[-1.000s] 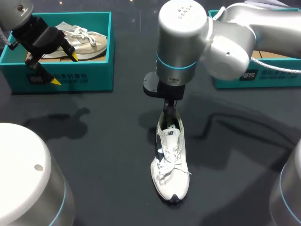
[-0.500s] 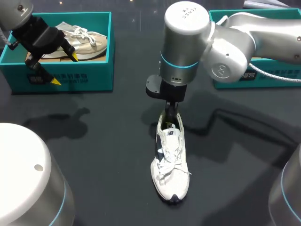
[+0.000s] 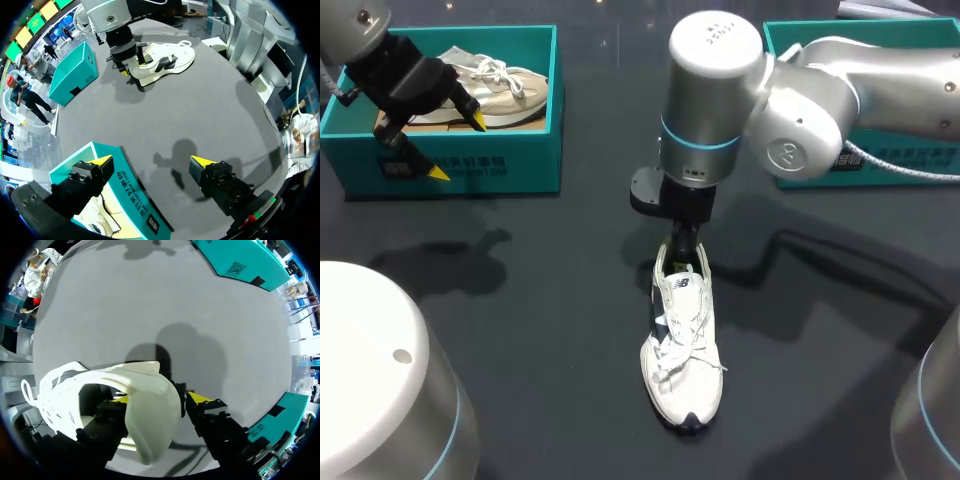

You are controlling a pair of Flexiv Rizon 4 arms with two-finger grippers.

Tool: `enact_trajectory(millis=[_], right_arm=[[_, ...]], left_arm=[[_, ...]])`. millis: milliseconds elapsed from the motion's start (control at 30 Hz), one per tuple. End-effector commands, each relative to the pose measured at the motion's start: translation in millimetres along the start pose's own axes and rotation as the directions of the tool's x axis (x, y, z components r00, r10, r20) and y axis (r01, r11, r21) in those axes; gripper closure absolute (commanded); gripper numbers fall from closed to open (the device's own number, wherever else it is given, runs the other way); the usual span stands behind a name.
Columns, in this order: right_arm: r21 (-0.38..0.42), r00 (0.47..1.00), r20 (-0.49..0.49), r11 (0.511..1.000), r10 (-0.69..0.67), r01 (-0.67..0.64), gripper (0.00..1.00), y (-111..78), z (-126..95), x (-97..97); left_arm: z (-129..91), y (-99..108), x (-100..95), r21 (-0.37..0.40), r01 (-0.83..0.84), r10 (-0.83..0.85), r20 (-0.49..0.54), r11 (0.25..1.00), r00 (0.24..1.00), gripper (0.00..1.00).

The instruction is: Take the shoe out of the shoebox, open the shoe tongue, remove and reinsert the insole, then place the shoe into the shoebox

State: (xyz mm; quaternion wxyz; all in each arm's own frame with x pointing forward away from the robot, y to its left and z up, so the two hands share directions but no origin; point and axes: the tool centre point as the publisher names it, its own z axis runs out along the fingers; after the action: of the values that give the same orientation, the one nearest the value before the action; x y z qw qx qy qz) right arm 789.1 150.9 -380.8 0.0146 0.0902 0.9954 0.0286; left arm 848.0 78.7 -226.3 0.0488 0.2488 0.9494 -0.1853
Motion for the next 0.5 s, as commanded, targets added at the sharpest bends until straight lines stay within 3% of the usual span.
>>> enact_trajectory(millis=[33, 67, 133, 167, 500], right_arm=[[-0.004, 1.0, -0.003, 1.0, 0.001, -0.001, 0.52, 0.5, 4, 2.4], [-0.005, 1.0, -0.003, 1.0, 0.001, -0.001, 0.58, 0.3, 4, 3.3], [-0.008, 1.0, -0.001, 1.0, 0.002, -0.002, 0.91, 0.1, 3, 4.9], [-0.008, 1.0, 0.001, 1.0, 0.002, -0.002, 1.0, 0.1, 2, 5.5], [0.004, 0.999, 0.052, 1.0, 0.014, -0.014, 1.0, -3.9, -21, 8.1]], left_arm=[[0, 0, 1.3, -0.003, -0.001, 0.001, 0.001, 1.0, 1.0, 0.0], [0, 0, 1.3, -0.003, -0.001, 0.001, 0.001, 1.0, 1.0, 0.0], [0, 0, 1.3, -0.003, -0.001, 0.001, 0.001, 1.0, 1.0, 0.0], [0, 0, 1.3, -0.003, -0.001, 0.001, 0.001, 1.0, 1.0, 0.0], [0, 0, 1.3, -0.003, -0.001, 0.001, 0.001, 1.0, 1.0, 0.0]])
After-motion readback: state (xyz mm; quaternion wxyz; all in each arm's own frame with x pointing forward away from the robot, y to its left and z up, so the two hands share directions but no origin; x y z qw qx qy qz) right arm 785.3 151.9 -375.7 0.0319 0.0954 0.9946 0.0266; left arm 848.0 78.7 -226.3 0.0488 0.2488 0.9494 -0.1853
